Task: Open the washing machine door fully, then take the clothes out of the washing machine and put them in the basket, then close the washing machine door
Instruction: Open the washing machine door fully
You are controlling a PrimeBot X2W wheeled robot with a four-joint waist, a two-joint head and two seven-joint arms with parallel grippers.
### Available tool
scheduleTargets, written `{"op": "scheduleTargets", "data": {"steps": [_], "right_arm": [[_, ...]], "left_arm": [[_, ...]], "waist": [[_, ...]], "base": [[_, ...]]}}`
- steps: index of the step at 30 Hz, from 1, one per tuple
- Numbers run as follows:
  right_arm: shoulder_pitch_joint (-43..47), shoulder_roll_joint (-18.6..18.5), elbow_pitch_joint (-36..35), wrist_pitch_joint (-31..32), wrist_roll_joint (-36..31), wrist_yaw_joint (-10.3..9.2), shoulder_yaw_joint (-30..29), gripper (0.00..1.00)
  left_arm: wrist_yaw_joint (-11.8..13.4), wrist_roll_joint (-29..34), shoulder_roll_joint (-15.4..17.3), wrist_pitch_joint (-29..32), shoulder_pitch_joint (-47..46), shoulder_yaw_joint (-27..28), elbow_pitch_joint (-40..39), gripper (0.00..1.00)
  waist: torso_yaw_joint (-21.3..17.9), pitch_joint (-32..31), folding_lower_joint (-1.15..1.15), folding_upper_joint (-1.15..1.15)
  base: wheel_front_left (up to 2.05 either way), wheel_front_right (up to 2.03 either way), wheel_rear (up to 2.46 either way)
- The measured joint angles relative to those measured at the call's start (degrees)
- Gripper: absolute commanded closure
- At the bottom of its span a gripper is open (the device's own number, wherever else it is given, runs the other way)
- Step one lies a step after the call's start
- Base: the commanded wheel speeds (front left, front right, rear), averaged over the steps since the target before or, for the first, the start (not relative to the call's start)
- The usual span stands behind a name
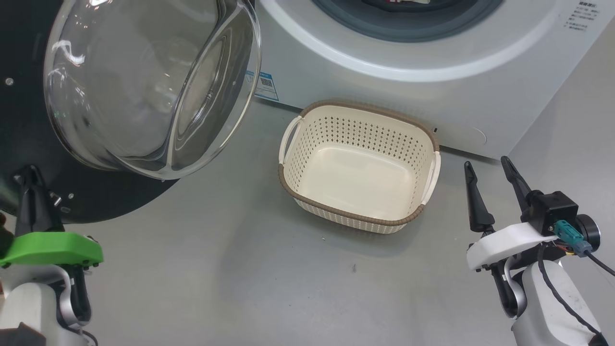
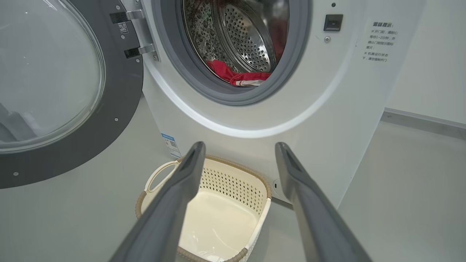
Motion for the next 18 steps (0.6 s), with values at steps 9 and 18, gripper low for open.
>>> {"op": "scheduleTargets", "data": {"steps": [9, 18], "right_arm": [[0.0, 0.1, 0.0, 0.0, 0.0, 0.08, 0.2, 0.0], [0.1, 0.3, -0.2, 0.0, 0.0, 0.31, 0.6, 0.0]], "left_arm": [[-1.0, 2.5, -1.6, 0.0, 1.5, -1.5, -1.8, 1.0], [-2.1, 3.5, -3.1, 0.0, 4.7, -3.4, -4.6, 0.91]], "waist": [[-0.1, -1.3, 0.0, 0.0], [-0.9, -3.7, 0.0, 0.0]], "base": [[0.0, 0.0, 0.0], [0.0, 0.0, 0.0]]}}
